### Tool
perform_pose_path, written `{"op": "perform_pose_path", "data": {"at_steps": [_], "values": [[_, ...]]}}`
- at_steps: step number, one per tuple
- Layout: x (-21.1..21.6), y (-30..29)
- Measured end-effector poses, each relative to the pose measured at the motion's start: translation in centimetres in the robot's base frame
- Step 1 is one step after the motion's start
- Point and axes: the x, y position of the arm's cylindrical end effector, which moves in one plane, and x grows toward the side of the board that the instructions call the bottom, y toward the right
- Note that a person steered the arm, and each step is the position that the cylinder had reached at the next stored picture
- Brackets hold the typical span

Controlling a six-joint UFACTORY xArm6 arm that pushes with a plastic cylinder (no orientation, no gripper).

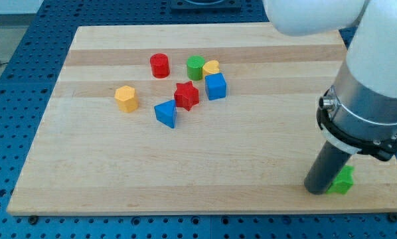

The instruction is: Push the blue triangle into green star

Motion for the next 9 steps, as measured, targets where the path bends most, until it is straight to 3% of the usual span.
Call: {"op": "perform_pose_path", "data": {"at_steps": [3,4,6,7,8,9], "values": [[0.1,1.4],[-1.0,-3.7],[-2.6,-24.1],[-8.2,-31.9],[-13.2,-32.7],[-13.8,-30.7]]}}
